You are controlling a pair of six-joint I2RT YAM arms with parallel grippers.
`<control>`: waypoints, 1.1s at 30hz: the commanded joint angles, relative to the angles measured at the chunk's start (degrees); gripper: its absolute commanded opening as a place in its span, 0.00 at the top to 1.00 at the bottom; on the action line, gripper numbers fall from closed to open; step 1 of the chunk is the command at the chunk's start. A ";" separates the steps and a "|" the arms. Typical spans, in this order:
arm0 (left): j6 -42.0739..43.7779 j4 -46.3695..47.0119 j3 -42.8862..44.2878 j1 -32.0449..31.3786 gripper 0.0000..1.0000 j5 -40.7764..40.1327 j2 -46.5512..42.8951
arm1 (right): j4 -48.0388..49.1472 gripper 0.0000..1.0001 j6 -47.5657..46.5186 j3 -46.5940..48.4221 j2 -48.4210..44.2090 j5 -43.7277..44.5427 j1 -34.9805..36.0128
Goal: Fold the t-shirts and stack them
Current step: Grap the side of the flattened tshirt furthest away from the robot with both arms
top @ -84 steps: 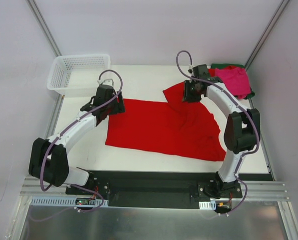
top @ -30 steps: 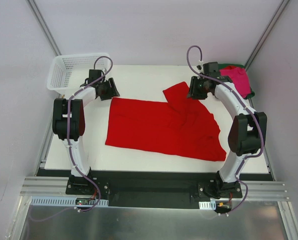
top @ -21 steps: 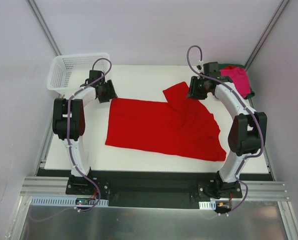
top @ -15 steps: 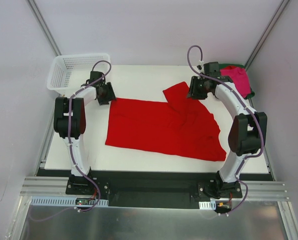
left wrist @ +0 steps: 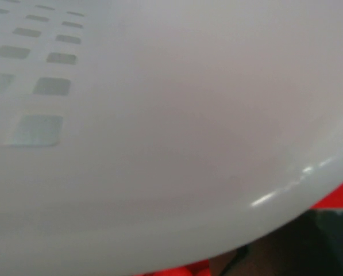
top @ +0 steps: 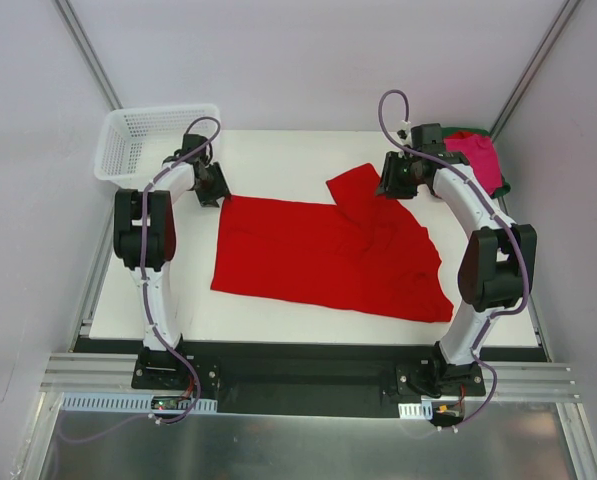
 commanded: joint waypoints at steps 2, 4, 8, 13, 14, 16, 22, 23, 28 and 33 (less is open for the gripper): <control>0.72 1.90 3.46 0.48 0.61 1.20 3.47 | 0.12 0.60 0.47 0.99 -3.20 -1.16 -0.62; 0.72 1.81 4.08 0.48 0.62 1.38 3.91 | 0.12 0.59 0.47 1.16 -3.02 -1.25 -0.62; 0.81 1.63 5.22 0.39 0.62 1.73 4.44 | 0.04 0.60 0.47 1.07 -3.20 -1.25 -0.71; 1.07 0.93 6.80 0.04 0.62 1.38 5.49 | -0.05 0.59 0.47 0.99 -3.37 -1.16 -0.97; 1.07 0.67 6.98 0.04 0.62 1.21 5.49 | -0.05 0.60 0.47 0.90 -3.37 -1.16 -0.88; 0.98 0.31 6.98 0.04 0.63 0.68 5.49 | -0.05 0.59 0.47 0.90 -3.37 -1.34 -1.06; 0.63 -0.13 6.98 0.04 0.87 0.33 5.49 | -0.05 0.60 0.47 0.99 -3.28 -1.51 -1.23; 0.72 -0.21 6.98 0.04 0.89 0.41 5.58 | -0.05 0.60 0.47 0.99 -3.11 -1.43 -1.32; 0.72 -0.21 6.98 0.04 1.00 0.59 5.49 | 1.00 0.59 0.47 1.07 -1.44 -1.69 -1.76; 0.80 -0.21 6.72 0.04 1.00 0.85 5.41 | 2.23 0.59 2.66 8.25 7.32 -4.41 -2.64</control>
